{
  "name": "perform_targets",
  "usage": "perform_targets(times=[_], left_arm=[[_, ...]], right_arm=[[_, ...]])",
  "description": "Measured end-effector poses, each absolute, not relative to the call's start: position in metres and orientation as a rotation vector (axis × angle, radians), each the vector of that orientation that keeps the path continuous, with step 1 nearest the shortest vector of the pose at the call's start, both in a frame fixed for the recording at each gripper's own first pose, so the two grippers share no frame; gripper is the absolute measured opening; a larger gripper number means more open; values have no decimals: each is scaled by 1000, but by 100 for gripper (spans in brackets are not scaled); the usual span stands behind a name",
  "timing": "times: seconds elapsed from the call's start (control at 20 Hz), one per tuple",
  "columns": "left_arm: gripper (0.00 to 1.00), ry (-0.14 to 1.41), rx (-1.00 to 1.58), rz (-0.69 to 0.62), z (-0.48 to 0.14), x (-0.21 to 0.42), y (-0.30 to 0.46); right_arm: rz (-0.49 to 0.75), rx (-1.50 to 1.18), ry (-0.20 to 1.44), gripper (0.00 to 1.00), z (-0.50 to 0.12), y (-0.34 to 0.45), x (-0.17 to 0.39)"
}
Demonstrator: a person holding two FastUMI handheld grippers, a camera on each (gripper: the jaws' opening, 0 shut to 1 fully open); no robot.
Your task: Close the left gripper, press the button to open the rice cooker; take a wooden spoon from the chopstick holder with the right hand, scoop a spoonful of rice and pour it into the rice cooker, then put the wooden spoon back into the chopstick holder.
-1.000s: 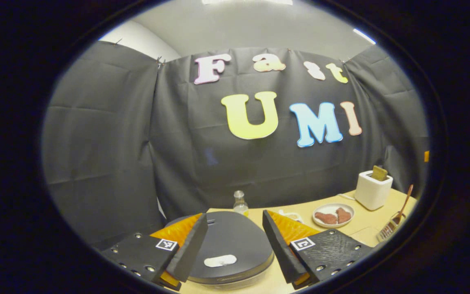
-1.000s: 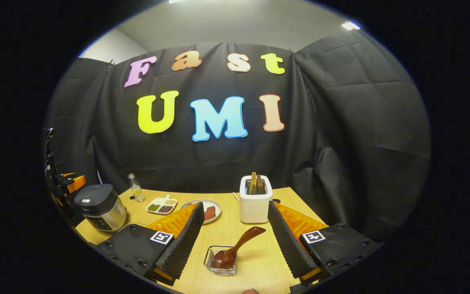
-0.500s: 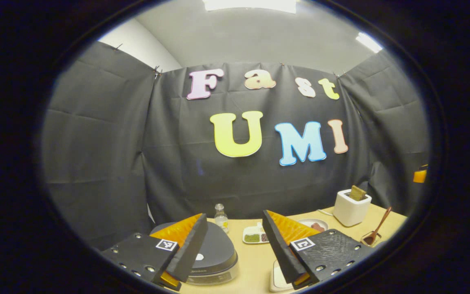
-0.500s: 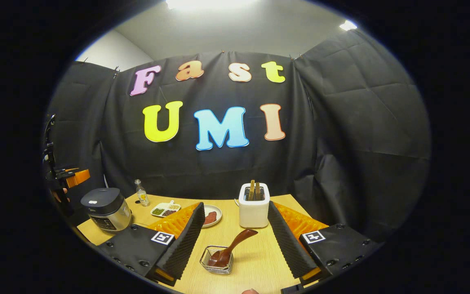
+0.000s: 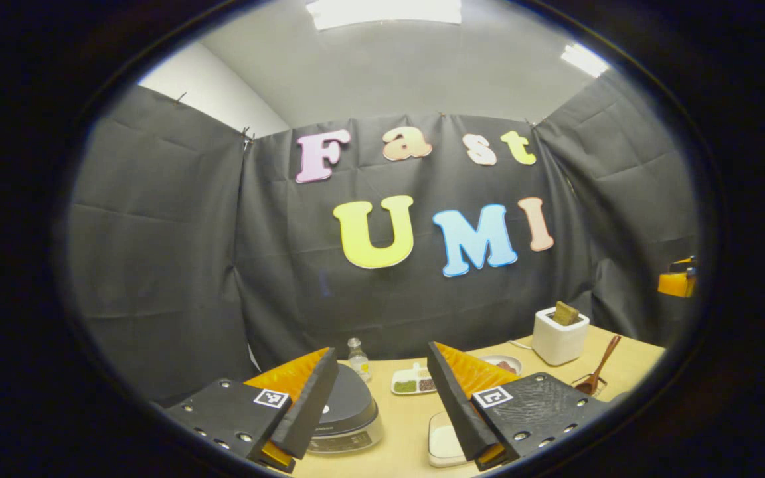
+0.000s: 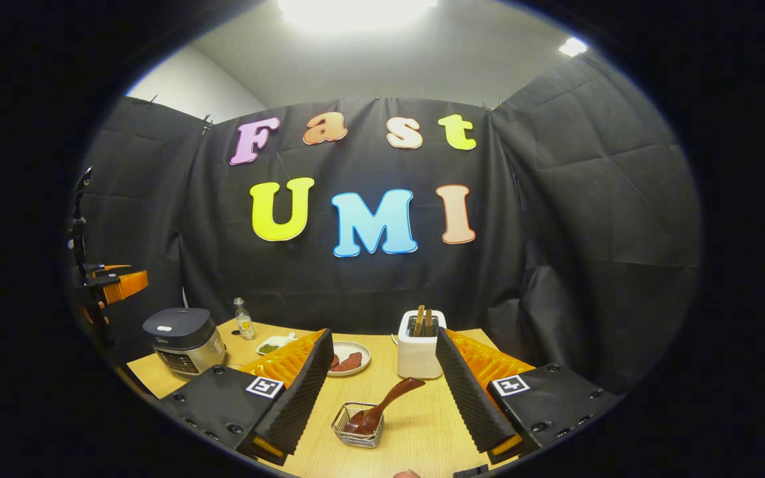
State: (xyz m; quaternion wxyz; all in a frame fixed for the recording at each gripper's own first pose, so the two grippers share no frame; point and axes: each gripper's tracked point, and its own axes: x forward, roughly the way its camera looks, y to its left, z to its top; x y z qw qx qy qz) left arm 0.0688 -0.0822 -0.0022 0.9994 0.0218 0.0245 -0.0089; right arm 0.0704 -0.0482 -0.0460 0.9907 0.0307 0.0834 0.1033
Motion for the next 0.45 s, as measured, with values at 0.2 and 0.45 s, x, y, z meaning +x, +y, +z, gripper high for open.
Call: perform_targets(times=[0.2,0.45], left_arm=[[84,19,18,-33,11,45,-77],[84,19,31,-36,11,8,-47]], right_arm=[[200,60,142,98,-32,-35,56],[185,66,100,98,-11,-11,31]])
